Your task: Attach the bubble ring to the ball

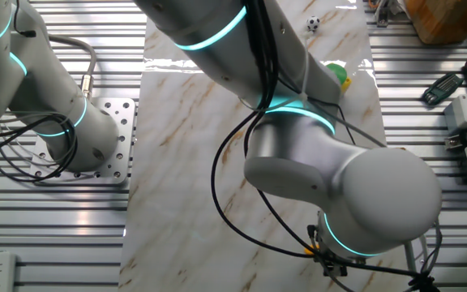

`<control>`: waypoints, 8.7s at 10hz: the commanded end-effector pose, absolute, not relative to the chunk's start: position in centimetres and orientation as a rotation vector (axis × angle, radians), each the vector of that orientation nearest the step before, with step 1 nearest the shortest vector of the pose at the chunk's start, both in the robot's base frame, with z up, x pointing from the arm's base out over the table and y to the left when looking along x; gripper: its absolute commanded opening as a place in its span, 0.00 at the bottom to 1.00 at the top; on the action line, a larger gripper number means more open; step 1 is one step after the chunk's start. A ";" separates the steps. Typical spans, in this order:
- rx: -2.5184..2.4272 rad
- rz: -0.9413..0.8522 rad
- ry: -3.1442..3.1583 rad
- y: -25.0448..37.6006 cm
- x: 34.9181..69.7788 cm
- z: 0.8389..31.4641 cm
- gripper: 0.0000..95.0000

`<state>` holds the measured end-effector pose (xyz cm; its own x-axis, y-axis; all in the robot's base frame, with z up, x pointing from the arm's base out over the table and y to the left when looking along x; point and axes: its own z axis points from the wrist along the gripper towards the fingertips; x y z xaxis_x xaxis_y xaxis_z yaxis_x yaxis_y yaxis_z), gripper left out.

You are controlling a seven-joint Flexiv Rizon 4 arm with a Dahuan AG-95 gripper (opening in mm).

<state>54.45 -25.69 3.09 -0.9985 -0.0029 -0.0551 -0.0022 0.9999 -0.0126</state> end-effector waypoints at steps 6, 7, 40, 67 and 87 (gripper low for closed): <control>-0.057 0.024 3.100 -25.6 54.5 3.0 0.00; -0.075 0.027 3.099 -25.6 54.4 3.0 0.00; -0.264 0.015 3.088 -25.3 54.4 1.3 0.20; -0.239 0.025 3.094 -25.2 54.4 1.0 0.00; -0.243 0.080 3.044 -22.4 54.6 8.2 0.00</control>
